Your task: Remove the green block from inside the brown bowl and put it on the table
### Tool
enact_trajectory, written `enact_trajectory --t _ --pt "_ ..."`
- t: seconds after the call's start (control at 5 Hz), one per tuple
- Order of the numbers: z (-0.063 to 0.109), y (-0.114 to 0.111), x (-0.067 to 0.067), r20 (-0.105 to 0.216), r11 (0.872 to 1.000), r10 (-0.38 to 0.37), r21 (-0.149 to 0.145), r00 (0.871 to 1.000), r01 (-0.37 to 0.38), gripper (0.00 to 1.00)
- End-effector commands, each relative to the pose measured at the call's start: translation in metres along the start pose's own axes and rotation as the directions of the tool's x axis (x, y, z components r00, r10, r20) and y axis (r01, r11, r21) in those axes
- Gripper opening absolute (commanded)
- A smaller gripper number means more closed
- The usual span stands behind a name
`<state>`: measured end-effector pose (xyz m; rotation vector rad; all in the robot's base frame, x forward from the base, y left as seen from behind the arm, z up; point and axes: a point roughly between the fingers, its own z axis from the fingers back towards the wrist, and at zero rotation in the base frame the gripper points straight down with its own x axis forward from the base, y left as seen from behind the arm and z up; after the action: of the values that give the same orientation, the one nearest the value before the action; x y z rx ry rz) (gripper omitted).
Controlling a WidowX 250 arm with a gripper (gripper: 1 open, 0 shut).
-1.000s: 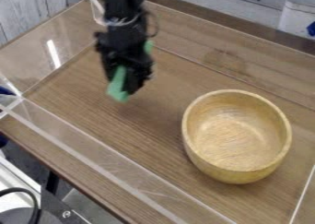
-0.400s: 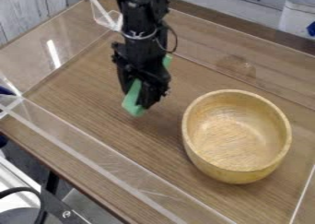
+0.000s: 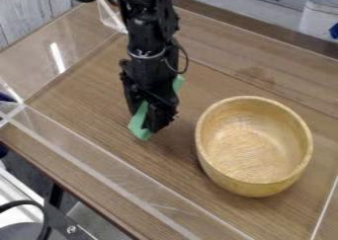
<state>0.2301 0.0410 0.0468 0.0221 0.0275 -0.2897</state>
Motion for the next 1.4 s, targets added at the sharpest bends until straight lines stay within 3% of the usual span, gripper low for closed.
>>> enact_trajectory --t 0.0,0.4,1.2 --pt "0.012 -0.003 0.007 0.063 0.999 0.014 0.030 0.998 -0.016 0.00" --pt "0.008 -0.017 0.008 0.081 0.997 0.057 0.039 0.995 -0.060 0.00" --pt "0.017 -0.015 0.009 0.090 0.997 0.051 0.052 0.995 -0.056 0.00"
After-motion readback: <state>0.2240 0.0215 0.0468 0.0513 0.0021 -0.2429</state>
